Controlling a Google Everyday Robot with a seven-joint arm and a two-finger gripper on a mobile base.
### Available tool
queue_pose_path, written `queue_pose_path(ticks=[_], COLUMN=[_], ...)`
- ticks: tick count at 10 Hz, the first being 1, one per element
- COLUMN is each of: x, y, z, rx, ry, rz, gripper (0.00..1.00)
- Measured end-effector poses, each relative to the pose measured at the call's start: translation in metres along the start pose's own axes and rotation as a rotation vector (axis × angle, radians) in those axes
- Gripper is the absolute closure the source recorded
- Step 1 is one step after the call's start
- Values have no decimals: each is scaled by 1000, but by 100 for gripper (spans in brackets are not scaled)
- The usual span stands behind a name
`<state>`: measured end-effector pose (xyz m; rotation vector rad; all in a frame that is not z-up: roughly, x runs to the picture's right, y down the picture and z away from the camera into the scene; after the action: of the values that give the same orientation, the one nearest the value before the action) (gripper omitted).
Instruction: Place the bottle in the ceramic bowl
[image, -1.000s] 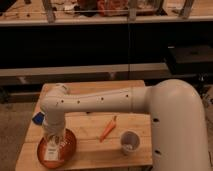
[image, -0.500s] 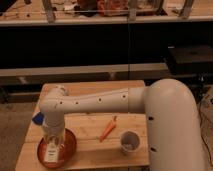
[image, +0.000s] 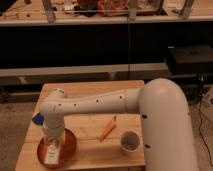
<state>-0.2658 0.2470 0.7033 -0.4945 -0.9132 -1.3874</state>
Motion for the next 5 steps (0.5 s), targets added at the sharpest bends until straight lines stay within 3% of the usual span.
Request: queue_pose_path(ticks=[3,5], x=[1,2], y=[1,1], z=[6,9], rx=[-19,-29], ry=[-11,-16], rz=[7,11], gripper=[100,90])
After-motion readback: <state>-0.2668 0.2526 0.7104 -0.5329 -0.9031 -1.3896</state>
